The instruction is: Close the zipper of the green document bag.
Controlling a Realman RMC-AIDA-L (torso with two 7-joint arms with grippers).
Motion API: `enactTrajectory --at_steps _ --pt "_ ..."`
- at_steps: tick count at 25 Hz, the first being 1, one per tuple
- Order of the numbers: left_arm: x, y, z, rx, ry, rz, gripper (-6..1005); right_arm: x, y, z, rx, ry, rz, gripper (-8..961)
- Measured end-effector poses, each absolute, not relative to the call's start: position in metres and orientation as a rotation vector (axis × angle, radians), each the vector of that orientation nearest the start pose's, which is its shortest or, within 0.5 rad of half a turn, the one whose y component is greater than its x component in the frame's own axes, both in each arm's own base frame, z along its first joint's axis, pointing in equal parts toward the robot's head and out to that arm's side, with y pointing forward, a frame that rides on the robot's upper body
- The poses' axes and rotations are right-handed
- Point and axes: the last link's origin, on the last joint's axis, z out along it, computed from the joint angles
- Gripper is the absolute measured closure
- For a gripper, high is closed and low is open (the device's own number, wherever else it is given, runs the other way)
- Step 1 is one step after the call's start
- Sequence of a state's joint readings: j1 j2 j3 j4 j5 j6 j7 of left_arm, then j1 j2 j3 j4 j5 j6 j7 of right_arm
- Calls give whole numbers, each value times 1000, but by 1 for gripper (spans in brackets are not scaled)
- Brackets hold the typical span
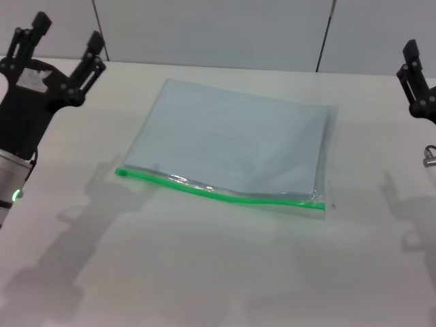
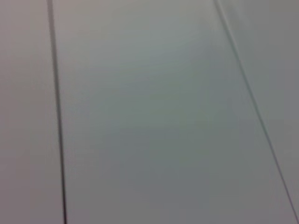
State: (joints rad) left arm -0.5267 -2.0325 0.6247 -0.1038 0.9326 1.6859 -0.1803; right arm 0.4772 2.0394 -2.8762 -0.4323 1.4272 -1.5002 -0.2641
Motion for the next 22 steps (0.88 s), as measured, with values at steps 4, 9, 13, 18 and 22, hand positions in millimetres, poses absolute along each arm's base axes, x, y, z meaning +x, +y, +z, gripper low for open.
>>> enactTrajectory --at_steps 4,9,13,18,22 --pt "-285 315 26 -1607 -184 -1057 151 245 314 -25 -1536 166 902 186" --pt "-284 315 26 -1606 -187 -1061 153 242 313 -24 -1531 158 921 188" --pt "-284 315 26 -1606 -187 -1063 156 239 313 -27 -1548 145 932 190" --pt "-284 315 25 -1608 -187 -1063 158 236 312 -29 -1562 133 942 192" --pt "-284 315 25 -1612 -186 -1064 158 236 312 -29 -1562 133 944 193"
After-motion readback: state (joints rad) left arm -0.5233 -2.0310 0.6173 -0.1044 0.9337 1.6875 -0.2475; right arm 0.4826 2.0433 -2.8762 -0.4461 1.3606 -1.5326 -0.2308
